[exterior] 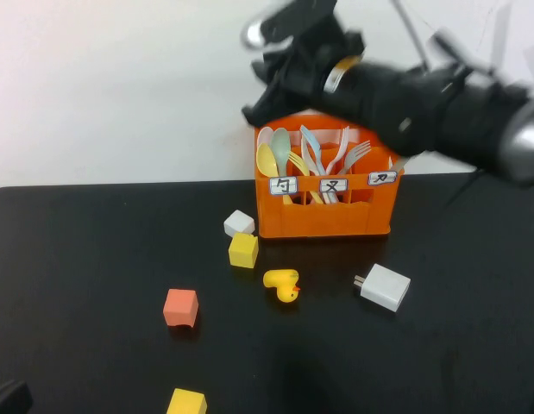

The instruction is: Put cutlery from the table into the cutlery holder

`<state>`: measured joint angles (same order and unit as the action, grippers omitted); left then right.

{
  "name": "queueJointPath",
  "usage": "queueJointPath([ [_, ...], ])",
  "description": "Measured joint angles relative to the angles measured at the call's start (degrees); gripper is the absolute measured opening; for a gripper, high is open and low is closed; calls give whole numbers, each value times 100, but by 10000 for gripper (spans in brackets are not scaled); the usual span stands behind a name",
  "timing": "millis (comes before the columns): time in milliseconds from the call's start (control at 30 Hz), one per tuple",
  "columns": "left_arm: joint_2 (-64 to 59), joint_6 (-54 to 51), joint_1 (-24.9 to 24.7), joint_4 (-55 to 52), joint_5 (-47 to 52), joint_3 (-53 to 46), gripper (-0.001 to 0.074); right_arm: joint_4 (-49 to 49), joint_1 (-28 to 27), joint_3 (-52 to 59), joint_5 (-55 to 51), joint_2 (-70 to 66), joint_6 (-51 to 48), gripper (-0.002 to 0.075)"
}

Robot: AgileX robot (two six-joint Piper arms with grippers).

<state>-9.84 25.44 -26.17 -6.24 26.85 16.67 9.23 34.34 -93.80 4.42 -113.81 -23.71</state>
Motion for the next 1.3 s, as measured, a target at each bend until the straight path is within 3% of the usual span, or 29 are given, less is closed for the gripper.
queueJointPath([
  [67,0,0,0,0,0,0,-1,-86,10,15,-403,348,-38,48],
  [233,125,0,0,0,0,0,-1,-448,34,385,-1036,1022,-441,5],
  [400,220,0,0,0,0,0,-1,-503,43,1390,-1190,1725,-815,-1],
  [900,220,-21,0,-10,0,0,-1,-456,43,5360,-165,4887,-753,-2],
  [1133,220,-32,0,-317,0,0,-1,-448,43,6497,-693,6376,-690,-2],
  [1300,220,-32,0,-377,-46,0,-1,-448,43,6817,-1771,7407,-714,-2],
])
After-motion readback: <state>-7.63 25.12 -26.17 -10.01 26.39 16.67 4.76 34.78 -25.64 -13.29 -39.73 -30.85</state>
